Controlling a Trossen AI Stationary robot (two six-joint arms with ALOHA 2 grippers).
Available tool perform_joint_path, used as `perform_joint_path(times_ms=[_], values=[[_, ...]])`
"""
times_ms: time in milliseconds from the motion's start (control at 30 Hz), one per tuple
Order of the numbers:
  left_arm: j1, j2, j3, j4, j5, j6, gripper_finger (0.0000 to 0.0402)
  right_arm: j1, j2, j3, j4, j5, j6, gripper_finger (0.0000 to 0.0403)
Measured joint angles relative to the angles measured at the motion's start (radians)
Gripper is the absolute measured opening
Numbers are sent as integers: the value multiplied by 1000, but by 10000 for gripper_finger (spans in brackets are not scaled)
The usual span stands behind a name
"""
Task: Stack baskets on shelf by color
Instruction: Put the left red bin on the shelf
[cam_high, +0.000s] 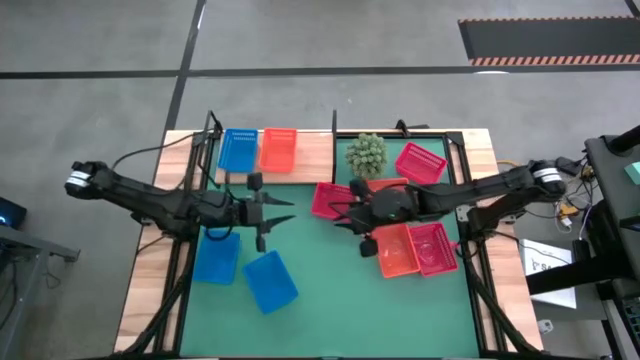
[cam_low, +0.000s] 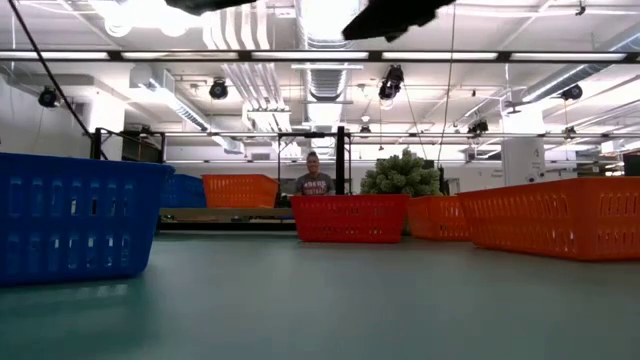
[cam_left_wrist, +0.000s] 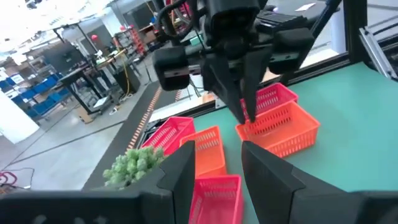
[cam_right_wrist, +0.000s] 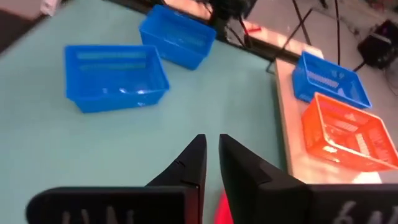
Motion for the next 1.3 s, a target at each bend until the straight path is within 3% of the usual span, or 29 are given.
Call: perform_joint_path(times_ms=[267, 467, 800, 1000, 1200, 1300], values=[[5, -117, -186, 127, -95, 30, 116, -95, 243, 376, -356, 0, 16, 9], [5, -224, -233, 176, -124, 57, 116, -153, 393, 600, -471, 0, 43, 9], [5, -380, -282, 176, -185, 77, 116, -231, 609, 867, -474, 0, -20, 8], [5, -398, -287, 174, -187, 80, 116, -251, 722, 993, -564, 1, -27, 8], [4, -389, -290, 173, -186, 102, 116, -249, 761, 1062, -784, -11, -135, 8], [4, -385, -290, 173, -186, 106, 116, -249, 751, 1062, -956, -86, -206, 8]])
